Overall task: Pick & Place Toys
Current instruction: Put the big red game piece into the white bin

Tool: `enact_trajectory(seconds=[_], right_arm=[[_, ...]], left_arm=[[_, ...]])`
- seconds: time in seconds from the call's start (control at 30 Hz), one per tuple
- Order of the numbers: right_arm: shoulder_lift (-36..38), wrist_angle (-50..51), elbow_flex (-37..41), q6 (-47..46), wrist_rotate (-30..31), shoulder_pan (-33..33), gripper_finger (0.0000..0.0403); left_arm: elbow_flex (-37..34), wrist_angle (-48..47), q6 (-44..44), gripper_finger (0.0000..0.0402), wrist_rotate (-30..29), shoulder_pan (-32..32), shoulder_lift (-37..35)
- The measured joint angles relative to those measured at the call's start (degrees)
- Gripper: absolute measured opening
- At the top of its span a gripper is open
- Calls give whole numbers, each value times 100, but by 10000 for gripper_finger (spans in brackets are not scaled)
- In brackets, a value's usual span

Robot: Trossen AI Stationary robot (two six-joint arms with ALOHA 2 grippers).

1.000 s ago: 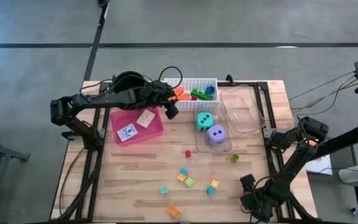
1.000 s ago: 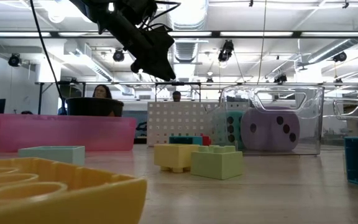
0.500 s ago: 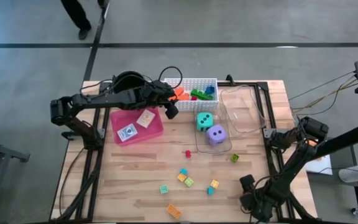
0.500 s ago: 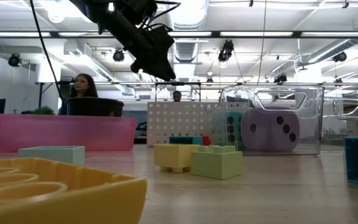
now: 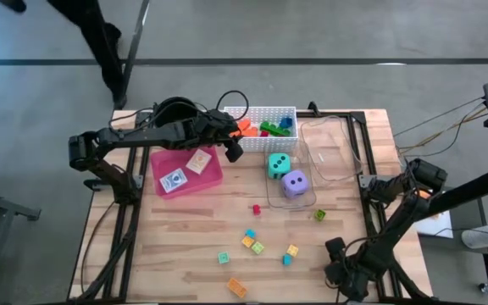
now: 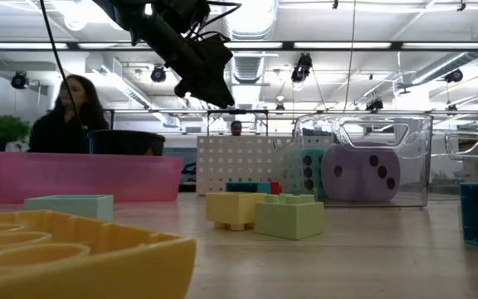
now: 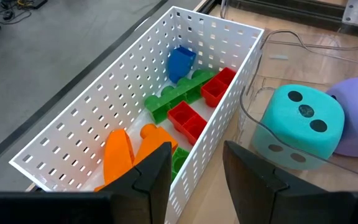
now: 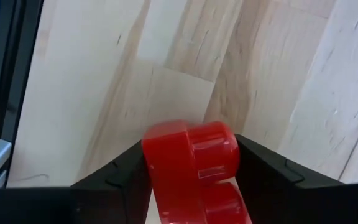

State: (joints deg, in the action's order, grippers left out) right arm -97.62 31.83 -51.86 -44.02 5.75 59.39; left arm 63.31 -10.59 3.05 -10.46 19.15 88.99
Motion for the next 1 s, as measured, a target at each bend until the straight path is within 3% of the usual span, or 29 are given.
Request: enact_trajectory(seconds=[0.27, 0.6, 0.7, 0.87, 1.0], right_arm=[[31, 4, 6, -70, 50, -153, 201], [803, 56, -28, -67, 1230, -458, 200], [993, 32, -28, 223, 1754, -714, 201], [1257, -152, -28, 1191, 1933, -1390, 201], [1517, -242, -88, 2148, 2463, -1995, 201]], left_arm=[[0, 2, 0, 149, 0, -1, 0], [0, 1, 0, 149, 1, 0, 1], [0, 2, 0, 149, 0, 1, 0], [0, 1, 0, 149, 0, 1, 2], [0, 1, 0, 149, 1, 1, 2]])
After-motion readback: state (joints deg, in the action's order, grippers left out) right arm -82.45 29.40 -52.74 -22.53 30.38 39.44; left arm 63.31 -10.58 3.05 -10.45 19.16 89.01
